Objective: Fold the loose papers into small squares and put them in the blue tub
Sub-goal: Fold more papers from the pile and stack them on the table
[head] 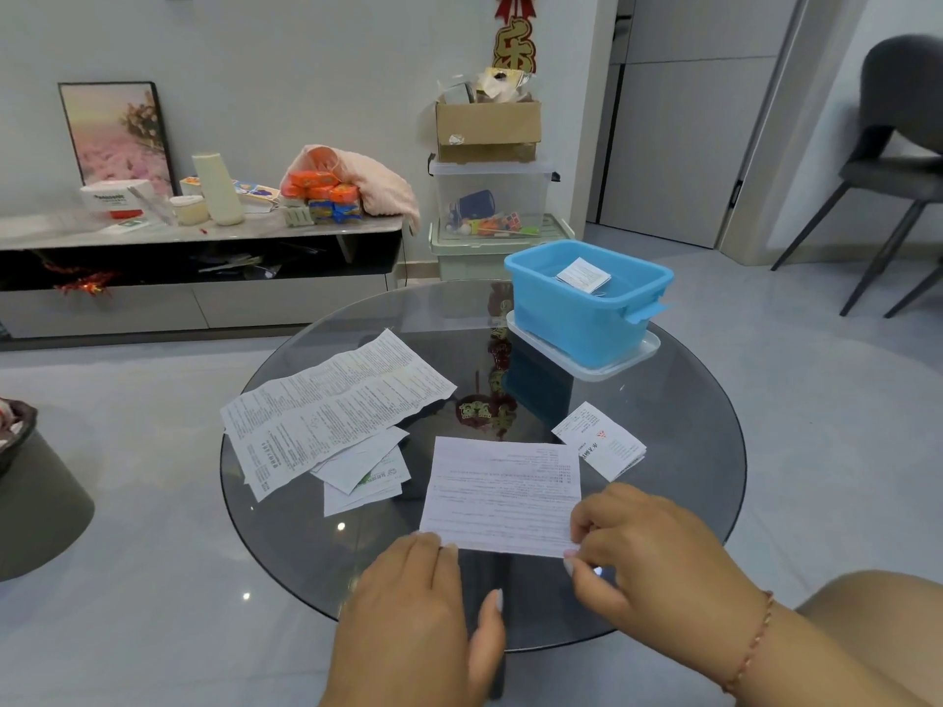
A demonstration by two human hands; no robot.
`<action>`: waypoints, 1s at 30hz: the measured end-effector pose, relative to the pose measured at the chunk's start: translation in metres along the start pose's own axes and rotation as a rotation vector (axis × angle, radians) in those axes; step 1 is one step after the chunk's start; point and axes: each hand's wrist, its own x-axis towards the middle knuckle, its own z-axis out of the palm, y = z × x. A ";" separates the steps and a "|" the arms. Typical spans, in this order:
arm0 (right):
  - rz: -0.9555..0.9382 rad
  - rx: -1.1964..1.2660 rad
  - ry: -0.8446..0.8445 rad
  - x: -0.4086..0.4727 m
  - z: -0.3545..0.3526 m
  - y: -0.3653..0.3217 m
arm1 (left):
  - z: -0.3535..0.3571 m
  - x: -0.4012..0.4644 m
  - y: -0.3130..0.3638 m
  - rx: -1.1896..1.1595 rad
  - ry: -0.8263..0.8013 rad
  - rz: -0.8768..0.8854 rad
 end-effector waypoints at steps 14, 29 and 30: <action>0.168 0.253 -0.242 0.054 0.005 -0.004 | 0.009 -0.006 -0.020 0.094 0.150 0.030; 0.105 0.199 -0.240 0.018 -0.013 -0.026 | 0.004 -0.017 -0.020 -0.141 -0.057 0.393; 0.080 0.269 -0.230 0.016 -0.015 -0.023 | 0.004 -0.015 -0.023 -0.177 -0.041 0.391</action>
